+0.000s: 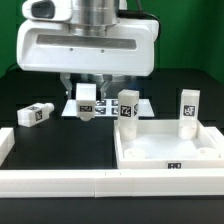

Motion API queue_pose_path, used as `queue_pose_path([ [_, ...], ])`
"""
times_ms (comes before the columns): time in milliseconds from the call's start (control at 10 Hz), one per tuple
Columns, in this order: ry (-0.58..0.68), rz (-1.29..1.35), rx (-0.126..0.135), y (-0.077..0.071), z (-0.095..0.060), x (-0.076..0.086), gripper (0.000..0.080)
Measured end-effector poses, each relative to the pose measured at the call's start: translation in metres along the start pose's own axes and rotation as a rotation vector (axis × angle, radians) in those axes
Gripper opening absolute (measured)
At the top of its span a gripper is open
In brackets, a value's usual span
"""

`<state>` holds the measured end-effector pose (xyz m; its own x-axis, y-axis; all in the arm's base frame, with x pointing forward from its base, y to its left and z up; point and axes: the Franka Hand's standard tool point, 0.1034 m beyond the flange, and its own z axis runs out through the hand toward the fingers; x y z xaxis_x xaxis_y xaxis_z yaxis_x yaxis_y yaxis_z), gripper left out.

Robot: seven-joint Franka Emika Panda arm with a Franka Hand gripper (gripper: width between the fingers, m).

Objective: Assemble square table

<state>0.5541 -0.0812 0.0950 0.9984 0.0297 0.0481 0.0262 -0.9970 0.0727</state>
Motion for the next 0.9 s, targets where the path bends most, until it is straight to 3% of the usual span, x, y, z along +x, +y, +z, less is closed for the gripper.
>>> queue_pose_path([
  [300, 0.192, -0.007, -0.063, 0.009, 0.0, 0.003, 0.0287],
  [400, 0.142, 0.043, -0.02, -0.014, -0.004, 0.001, 0.0287],
  [600, 0.18, 0.166, 0.022, -0.067, -0.023, 0.028, 0.0287],
  [700, 0.197, 0.187, 0.025, -0.085, -0.022, 0.032, 0.0287],
  [900, 0.197, 0.167, 0.021, -0.084, -0.021, 0.031, 0.0287],
])
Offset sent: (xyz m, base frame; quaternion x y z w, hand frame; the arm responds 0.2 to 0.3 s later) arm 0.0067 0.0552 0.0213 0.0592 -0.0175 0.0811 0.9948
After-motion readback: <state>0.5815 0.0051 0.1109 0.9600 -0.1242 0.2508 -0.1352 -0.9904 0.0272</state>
